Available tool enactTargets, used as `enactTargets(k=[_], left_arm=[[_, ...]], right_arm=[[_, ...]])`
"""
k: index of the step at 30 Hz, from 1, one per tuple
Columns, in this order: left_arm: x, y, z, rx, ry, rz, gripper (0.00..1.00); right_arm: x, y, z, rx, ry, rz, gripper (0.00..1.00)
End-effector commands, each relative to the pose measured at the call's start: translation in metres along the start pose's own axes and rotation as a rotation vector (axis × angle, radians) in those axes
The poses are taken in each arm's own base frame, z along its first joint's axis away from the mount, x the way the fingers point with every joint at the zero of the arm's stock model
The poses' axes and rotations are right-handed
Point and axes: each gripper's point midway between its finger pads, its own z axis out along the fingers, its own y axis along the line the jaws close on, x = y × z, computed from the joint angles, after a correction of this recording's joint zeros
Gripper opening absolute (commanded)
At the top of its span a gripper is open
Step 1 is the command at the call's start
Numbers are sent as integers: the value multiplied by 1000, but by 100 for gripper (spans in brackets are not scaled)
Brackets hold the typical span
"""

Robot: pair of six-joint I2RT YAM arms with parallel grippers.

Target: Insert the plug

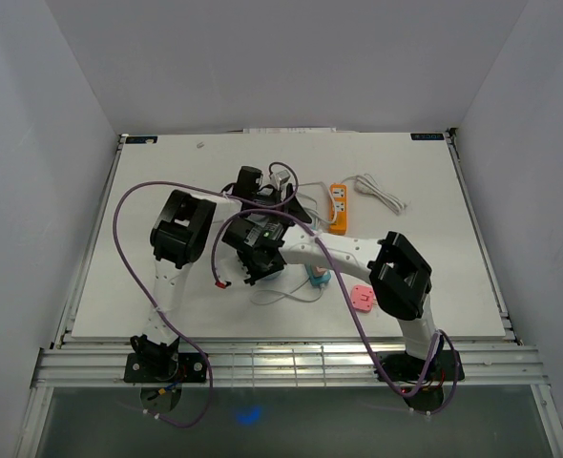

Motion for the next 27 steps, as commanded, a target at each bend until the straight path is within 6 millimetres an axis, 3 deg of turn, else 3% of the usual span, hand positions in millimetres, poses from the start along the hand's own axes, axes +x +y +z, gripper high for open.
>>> enactTargets(k=[1, 14, 27], left_arm=[[34, 44, 4, -49, 40, -140, 89], [54, 63, -3, -30, 67, -143, 89], [67, 73, -4, -10, 67, -129, 89]], right_arm=[[-2, 31, 21, -144, 2, -83, 8], [-8, 32, 36, -184, 20, -130, 8], [-2, 52, 54, -265, 37, -138, 8]])
